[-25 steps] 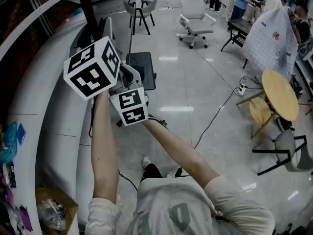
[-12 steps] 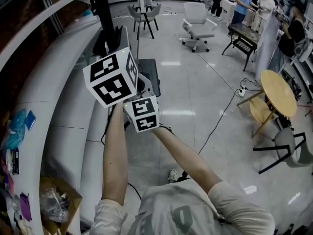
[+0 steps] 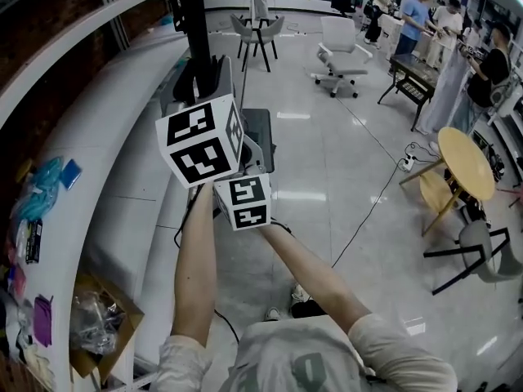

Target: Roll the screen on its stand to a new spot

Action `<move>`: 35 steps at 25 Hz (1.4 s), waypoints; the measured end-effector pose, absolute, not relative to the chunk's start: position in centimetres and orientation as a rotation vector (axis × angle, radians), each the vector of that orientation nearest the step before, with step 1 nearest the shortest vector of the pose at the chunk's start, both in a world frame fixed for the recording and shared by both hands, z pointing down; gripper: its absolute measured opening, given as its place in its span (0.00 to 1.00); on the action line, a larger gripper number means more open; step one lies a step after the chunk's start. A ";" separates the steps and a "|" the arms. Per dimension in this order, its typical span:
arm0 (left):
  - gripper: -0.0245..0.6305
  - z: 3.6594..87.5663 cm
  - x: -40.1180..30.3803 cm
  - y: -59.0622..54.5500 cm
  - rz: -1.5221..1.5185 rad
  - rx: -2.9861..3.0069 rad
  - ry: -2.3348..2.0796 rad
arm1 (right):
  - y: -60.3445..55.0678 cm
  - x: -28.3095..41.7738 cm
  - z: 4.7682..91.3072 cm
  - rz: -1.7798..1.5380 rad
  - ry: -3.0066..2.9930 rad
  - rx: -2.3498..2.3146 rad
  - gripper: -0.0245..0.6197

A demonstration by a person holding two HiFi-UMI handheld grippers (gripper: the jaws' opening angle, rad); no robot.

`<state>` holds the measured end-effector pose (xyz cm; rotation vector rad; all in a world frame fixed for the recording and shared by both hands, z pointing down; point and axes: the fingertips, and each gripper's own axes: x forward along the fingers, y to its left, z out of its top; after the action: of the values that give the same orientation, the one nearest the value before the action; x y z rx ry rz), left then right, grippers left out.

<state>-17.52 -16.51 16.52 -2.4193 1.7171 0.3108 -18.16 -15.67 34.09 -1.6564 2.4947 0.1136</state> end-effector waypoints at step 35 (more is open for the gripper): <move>0.39 15.7 -21.2 10.3 0.310 -2.269 1.877 | 11.5 -21.6 33.0 0.167 2.528 -1.424 0.38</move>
<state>-21.18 10.35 15.68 -2.2691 1.8773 0.3105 -21.59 11.55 33.00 -1.4236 2.5275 0.1670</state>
